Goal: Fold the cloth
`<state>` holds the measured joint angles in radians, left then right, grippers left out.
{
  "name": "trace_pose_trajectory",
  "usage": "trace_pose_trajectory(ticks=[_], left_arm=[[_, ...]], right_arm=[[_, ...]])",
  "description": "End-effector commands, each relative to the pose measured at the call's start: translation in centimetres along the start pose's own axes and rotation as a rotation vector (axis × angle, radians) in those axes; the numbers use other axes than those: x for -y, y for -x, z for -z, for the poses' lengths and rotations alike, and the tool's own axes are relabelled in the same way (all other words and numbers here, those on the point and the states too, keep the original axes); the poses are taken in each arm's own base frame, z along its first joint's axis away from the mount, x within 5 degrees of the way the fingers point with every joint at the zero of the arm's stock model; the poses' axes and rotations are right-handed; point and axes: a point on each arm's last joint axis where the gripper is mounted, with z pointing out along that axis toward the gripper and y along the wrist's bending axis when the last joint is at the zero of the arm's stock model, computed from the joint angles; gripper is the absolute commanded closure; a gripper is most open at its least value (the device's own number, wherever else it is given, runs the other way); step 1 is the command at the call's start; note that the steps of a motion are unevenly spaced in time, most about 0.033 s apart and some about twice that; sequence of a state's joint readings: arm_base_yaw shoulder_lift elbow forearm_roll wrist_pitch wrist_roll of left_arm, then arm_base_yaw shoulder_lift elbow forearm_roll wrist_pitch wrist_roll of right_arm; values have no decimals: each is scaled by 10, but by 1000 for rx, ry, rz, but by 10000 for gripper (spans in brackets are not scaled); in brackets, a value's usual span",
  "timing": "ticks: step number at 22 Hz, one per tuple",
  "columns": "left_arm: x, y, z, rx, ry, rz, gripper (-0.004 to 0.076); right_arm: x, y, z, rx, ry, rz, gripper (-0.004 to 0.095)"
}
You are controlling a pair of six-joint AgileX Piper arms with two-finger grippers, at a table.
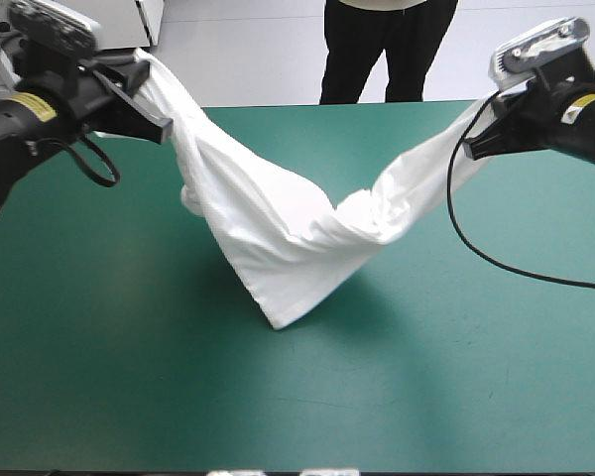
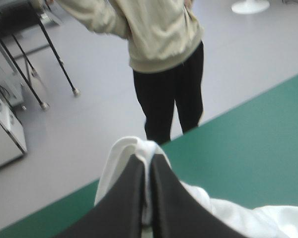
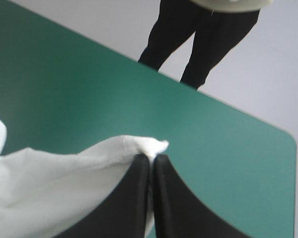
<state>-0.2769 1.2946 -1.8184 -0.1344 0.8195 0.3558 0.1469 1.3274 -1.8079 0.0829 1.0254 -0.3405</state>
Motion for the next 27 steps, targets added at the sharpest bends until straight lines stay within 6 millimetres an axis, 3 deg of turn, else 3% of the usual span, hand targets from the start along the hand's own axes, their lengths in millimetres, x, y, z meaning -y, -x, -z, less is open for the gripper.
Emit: trace_pose_trajectory(ticks=[1, 3, 6, 10, 18, 19, 21, 27], left_arm=[[-9, 43, 54, 228, 92, -23, 733], [-11, 57, 73, 287, 116, -38, 733], [-16, 82, 116, 421, 186, -70, 733], [-15, 91, 147, 458, 199, -96, 733], [3, 84, 249, 590, 173, -104, 733], [5, 83, 255, 595, 162, -102, 733], [7, 78, 251, 543, 135, -100, 733], [5, 56, 183, 300, 65, -60, 733]], right_arm=[[6, 30, 61, 220, -73, 31, 925], [6, 39, 86, 278, -92, 47, 925], [5, 50, 139, 378, -123, 69, 925], [2, 49, 174, 433, -137, 76, 925], [-16, 13, 271, 559, -186, 75, 919], [-18, 10, 279, 579, -192, 76, 919], [-17, 7, 281, 566, -207, 73, 919], [-11, 12, 236, 431, -173, 54, 920]])
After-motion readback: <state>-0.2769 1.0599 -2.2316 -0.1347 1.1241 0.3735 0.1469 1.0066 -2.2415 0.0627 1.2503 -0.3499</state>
